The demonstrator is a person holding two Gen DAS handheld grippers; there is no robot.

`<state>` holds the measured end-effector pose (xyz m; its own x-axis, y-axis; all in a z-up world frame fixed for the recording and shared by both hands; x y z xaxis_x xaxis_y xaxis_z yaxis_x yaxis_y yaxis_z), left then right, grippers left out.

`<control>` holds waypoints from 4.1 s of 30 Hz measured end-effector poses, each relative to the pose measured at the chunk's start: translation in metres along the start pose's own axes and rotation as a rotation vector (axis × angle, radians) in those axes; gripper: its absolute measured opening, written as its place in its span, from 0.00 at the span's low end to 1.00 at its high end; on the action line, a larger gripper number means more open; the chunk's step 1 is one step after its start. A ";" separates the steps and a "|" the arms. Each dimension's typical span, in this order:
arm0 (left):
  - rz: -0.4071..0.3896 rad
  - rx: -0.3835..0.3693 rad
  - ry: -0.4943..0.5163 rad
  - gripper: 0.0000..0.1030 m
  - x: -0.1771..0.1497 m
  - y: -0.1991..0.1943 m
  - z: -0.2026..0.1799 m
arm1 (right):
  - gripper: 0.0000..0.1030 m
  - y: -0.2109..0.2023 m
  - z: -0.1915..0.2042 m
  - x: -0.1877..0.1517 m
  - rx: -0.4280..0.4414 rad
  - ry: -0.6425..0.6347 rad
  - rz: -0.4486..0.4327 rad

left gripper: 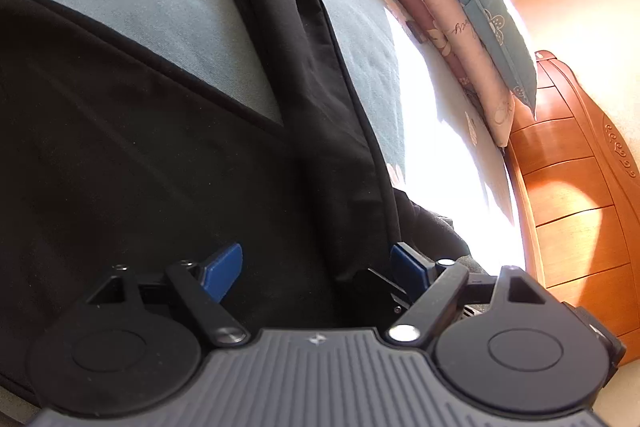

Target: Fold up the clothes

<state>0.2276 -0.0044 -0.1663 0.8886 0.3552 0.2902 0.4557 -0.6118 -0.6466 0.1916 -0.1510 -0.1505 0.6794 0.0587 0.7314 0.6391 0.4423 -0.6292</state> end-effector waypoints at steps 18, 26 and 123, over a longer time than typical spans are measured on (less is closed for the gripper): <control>-0.012 -0.145 -0.087 0.79 0.020 0.027 -0.001 | 0.07 -0.024 0.073 -0.041 0.213 -0.213 0.053; -0.019 -0.244 -0.152 0.79 0.054 0.043 0.001 | 0.08 -0.033 0.071 -0.048 0.225 -0.213 0.060; 0.005 0.132 0.402 0.68 -0.059 0.051 -0.072 | 0.74 -0.209 -0.225 -0.129 -0.727 0.487 -0.213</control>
<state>0.2019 -0.1068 -0.1656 0.8525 0.0325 0.5218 0.4638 -0.5076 -0.7261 0.0515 -0.4520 -0.1730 0.4921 -0.4186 0.7633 0.7268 -0.2850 -0.6249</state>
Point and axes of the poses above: each gripper's, at about its wrist camera, not at the fingertips, and y roughly the way its jaws point, z to its left, x to its top, the point moved 9 cm from there along y, roughly the way its jaws point, and after that the axes turned 4 degrees about -y, right-handed, at the moved point
